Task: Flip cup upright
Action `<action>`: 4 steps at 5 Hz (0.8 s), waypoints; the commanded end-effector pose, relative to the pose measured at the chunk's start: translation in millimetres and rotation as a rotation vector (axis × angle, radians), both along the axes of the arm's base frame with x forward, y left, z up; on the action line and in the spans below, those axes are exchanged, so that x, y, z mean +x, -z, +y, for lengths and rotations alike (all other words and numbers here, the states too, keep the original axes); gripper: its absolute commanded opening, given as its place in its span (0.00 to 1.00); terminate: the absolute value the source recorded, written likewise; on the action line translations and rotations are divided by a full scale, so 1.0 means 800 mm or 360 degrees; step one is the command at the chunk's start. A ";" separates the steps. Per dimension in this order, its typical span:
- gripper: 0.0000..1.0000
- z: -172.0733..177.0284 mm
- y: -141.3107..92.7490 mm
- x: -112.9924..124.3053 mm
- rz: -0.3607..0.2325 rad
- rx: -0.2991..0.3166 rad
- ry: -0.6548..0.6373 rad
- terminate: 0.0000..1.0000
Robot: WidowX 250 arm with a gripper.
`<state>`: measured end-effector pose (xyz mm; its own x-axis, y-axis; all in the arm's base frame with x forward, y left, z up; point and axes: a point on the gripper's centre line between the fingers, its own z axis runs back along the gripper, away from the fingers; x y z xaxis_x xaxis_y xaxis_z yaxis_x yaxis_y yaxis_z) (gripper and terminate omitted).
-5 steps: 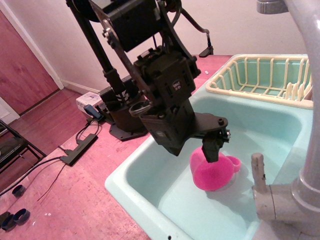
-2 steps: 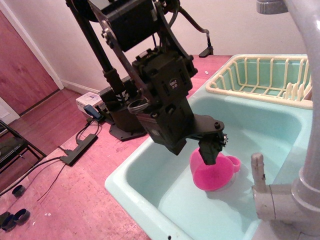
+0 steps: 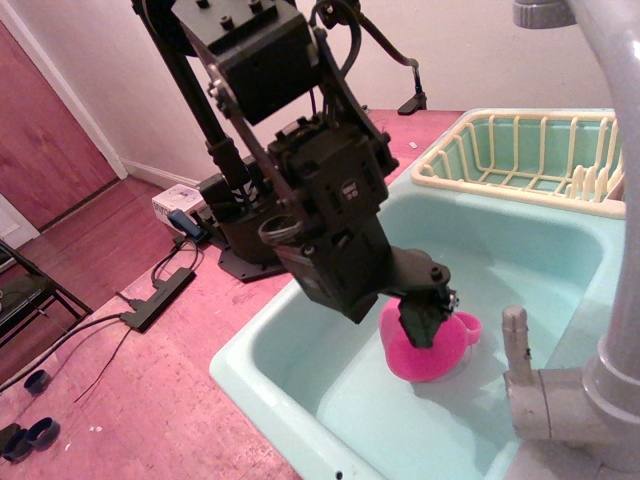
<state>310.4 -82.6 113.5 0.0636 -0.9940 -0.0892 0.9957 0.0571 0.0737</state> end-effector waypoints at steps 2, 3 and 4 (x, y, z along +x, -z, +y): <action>1.00 -0.006 0.019 -0.011 0.0000 -0.0021 0.0056 0.00; 0.00 -0.003 0.014 -0.011 -0.0015 0.0002 0.0046 0.00; 0.00 0.001 0.009 -0.015 -0.0041 0.0016 0.0012 0.00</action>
<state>296.5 -77.3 89.4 0.0952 -0.9887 -0.1160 0.9935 0.0871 0.0730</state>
